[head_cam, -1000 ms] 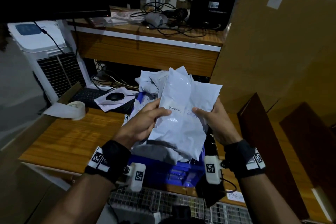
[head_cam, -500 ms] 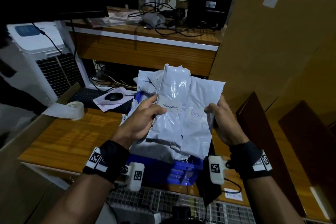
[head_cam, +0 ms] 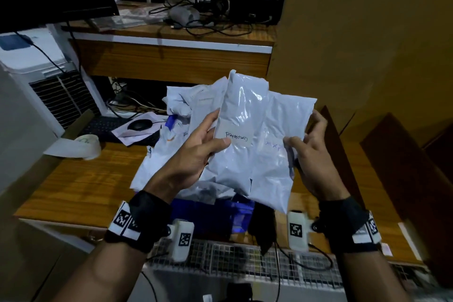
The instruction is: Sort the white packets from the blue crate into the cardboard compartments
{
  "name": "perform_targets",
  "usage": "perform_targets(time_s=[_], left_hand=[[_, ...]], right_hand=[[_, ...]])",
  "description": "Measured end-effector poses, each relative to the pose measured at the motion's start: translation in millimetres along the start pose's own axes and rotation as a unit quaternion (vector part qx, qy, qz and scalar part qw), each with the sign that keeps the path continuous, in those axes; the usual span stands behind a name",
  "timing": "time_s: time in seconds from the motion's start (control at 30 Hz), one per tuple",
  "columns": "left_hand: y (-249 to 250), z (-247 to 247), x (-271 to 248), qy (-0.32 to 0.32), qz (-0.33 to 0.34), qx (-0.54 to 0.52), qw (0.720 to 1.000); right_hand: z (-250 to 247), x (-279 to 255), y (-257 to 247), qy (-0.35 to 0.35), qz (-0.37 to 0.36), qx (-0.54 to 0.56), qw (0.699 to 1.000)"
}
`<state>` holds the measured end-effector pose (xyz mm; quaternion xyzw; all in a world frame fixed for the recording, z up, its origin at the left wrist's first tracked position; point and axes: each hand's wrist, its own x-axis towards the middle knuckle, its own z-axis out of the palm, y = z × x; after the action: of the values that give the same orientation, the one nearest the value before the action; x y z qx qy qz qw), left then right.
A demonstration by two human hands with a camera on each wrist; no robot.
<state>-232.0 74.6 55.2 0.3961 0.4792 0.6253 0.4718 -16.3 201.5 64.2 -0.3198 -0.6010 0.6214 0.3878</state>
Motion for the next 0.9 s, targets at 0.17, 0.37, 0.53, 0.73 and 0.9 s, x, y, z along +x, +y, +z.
perform_targets(time_s=[0.17, 0.37, 0.53, 0.73, 0.9], left_hand=[[-8, 36, -4, -0.018, 0.016, 0.049, 0.998], [5, 55, -9, -0.125, 0.010, 0.169, 0.978], [36, 51, 7, -0.243, 0.005, 0.286, 0.927], [72, 59, 26, -0.364, -0.016, 0.368, 0.856], [78, 54, 36, -0.370, 0.000, 0.372, 0.851]], right_hand=[[-30, -30, 0, 0.021, -0.062, -0.011, 0.998], [-65, -50, -6, 0.058, -0.082, -0.114, 0.988], [-89, -61, -21, 0.142, -0.027, -0.139, 0.980], [-66, -90, -35, 0.017, -0.004, -0.250, 0.968], [-52, -120, -27, -0.013, 0.037, -0.168, 0.985]])
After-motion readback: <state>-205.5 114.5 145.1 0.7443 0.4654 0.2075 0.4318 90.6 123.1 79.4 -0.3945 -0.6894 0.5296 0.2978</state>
